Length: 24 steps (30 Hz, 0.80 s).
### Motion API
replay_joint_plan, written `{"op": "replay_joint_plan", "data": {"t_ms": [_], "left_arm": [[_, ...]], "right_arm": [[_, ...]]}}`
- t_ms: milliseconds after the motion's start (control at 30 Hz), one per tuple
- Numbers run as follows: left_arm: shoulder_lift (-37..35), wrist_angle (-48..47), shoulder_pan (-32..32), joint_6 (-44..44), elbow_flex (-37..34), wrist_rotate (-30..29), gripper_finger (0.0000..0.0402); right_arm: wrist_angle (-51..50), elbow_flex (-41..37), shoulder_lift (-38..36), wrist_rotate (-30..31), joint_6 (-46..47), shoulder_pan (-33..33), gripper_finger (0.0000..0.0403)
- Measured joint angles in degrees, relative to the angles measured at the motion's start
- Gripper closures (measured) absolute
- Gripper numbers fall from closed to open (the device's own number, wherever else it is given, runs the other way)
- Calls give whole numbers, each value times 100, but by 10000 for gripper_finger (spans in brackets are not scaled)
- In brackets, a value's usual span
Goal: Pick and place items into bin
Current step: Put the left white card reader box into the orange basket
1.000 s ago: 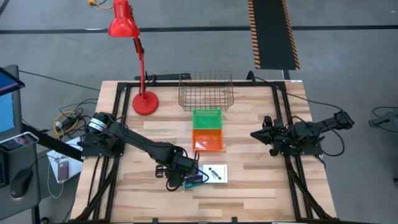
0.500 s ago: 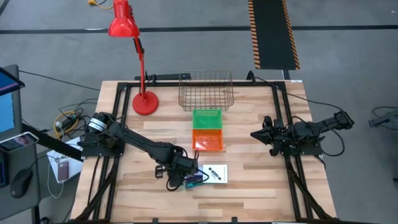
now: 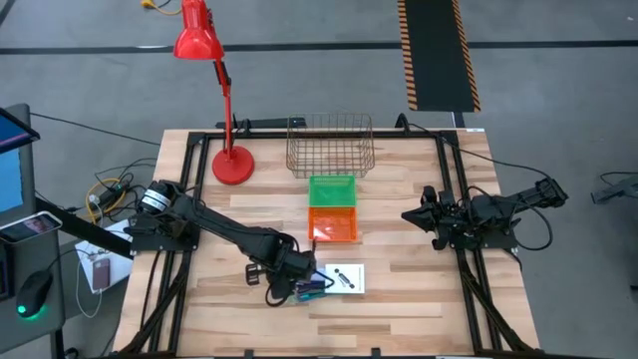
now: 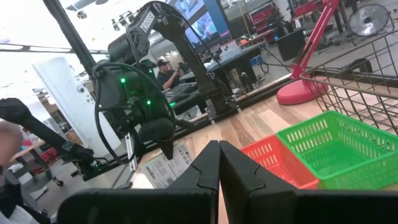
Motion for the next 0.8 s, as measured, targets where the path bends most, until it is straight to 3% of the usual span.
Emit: {"op": "replay_joint_plan", "data": {"t_ms": [467, 800], "left_arm": [[0, -798, -73, -949, 991, -335, 360], [-4, -557, 282, -1817, 1894, -1543, 359]], "right_arm": [[0, 0, 0, 0, 0, 1, 403], [0, 0, 0, 1, 0, 0, 403]]}}
